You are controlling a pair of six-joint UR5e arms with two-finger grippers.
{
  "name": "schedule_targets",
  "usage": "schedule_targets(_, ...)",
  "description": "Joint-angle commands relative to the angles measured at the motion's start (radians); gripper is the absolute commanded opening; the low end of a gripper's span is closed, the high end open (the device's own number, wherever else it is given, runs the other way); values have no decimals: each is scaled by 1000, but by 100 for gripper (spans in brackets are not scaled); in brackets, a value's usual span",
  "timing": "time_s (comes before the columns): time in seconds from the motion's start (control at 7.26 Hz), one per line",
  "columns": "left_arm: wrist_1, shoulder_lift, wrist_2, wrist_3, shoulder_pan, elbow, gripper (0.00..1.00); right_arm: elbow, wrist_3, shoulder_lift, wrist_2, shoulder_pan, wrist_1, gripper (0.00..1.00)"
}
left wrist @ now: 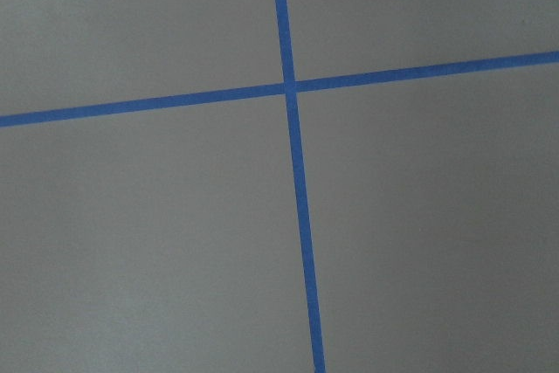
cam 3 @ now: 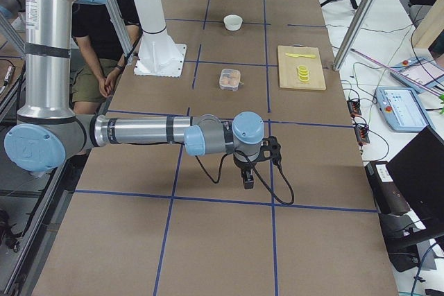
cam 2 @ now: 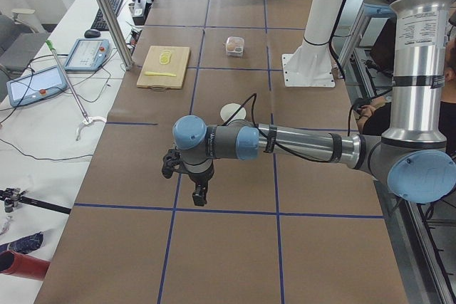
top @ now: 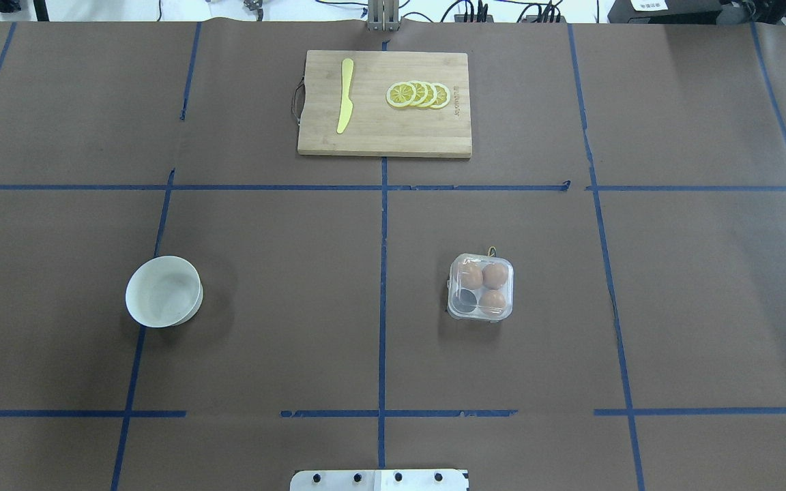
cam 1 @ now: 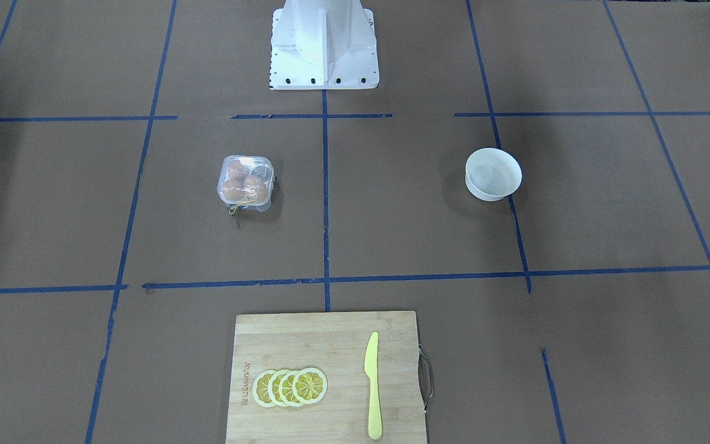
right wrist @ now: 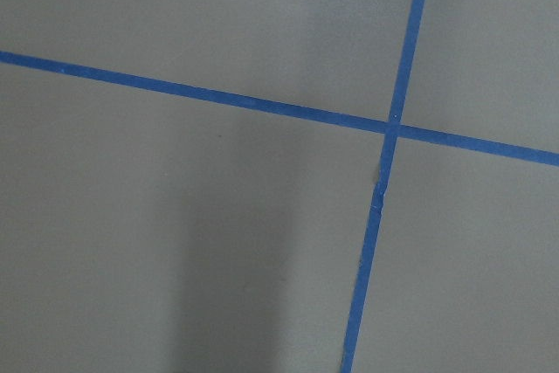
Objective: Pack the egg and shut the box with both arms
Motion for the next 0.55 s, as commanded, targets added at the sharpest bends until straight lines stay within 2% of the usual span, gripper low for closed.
schedule_targets(0.0, 4, 17, -4, -5, 6, -8, 100, 11, -9, 48, -13, -7, -119, 100)
schedule_targets(0.41, 2, 18, -5, -5, 3, -8, 100, -13, -12, 47, -18, -23, -115, 100)
